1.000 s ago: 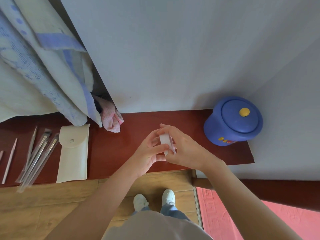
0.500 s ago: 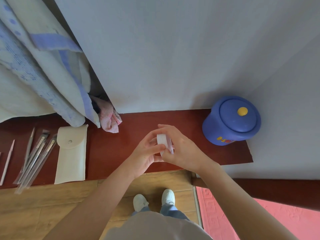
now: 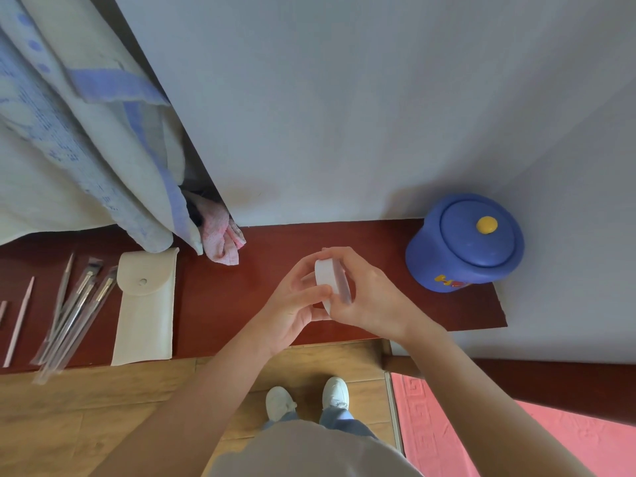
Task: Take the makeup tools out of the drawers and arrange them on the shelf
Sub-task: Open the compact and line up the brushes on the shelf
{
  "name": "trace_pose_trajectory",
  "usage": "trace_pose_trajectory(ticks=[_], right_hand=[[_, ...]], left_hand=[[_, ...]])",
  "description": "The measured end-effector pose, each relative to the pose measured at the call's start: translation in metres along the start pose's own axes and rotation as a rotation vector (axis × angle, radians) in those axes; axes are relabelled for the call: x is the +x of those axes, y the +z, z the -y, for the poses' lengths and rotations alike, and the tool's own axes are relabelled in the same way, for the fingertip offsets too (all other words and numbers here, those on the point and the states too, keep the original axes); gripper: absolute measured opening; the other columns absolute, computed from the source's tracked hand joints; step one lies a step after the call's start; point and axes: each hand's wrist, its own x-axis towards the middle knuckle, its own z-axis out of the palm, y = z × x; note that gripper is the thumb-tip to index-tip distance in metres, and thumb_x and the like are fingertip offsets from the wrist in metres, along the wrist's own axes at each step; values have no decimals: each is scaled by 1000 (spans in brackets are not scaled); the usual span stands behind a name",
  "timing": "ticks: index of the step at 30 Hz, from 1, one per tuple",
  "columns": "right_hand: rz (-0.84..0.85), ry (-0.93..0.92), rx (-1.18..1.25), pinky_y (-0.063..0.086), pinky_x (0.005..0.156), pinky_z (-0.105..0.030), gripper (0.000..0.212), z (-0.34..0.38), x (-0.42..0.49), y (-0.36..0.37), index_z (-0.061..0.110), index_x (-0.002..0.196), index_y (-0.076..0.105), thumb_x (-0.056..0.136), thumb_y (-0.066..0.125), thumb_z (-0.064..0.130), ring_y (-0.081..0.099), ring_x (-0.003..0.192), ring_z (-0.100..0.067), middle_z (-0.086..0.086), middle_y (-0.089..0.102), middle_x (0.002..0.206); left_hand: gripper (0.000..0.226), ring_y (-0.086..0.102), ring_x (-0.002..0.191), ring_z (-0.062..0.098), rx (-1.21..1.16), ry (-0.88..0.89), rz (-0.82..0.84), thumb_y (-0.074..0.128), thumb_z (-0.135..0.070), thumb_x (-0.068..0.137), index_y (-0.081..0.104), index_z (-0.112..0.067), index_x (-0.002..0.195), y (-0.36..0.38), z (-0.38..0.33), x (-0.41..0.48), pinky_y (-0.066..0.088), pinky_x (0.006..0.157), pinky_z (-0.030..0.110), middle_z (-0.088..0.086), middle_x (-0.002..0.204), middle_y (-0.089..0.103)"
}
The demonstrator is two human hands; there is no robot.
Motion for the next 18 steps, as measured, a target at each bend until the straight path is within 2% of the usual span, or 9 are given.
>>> trace_pose_trajectory(ticks=[1,3,5,7,10,13,16,18], right_hand=[[13,7,-16,46,93,-26,55,1,0,0,32,127,40,79,61,19,51,113,-4,30,43,122],[41,32,-63,46,92,-27,57,2,0,1,30,132,35,81,59,19,51,117,-11,15,40,139],[89,60,-115,48,93,-30,59,4,1,0,28,134,31,81,56,21,49,124,-18,3,25,154],[135,76,-138,53,89,-33,61,5,2,0,27,136,29,81,55,20,56,117,-20,-2,16,158],[159,87,-139,54,76,-28,63,4,3,1,28,137,27,80,53,17,62,96,-13,-3,21,156],[136,96,-150,47,67,-18,66,-2,5,-1,32,138,26,79,53,15,60,88,-11,-4,32,150],[12,103,-77,55,77,-27,69,-12,5,-11,39,136,30,78,56,15,63,91,-12,-1,57,128],[-66,123,90,57,78,-29,63,-16,5,-19,42,130,39,74,55,18,63,96,-9,5,61,117]], left_hand=[[99,58,102,22,2,-4,-5,90,-37,51,43,-13,135,0,0,0,55,67,32,8,110,58],[97,60,101,19,11,-14,-19,90,-39,48,46,-16,132,-1,1,0,54,68,30,4,108,60],[92,62,101,18,36,-25,-32,90,-41,47,50,-21,128,-2,2,0,54,69,29,2,108,63],[87,62,102,18,66,-34,-43,90,-43,46,53,-25,123,-3,3,0,54,72,30,0,107,64],[81,60,107,21,108,-37,-65,89,-40,48,54,-29,120,-5,5,0,54,76,34,-1,108,63],[80,54,114,28,89,-44,-38,85,-31,54,50,-25,126,-9,7,1,54,85,44,4,117,57],[78,50,113,33,-51,-36,12,72,-18,57,47,-21,131,-16,6,-1,51,89,52,10,123,50],[86,51,112,31,-201,-55,25,75,-14,49,48,-19,131,-21,6,-2,48,92,54,9,122,53]])
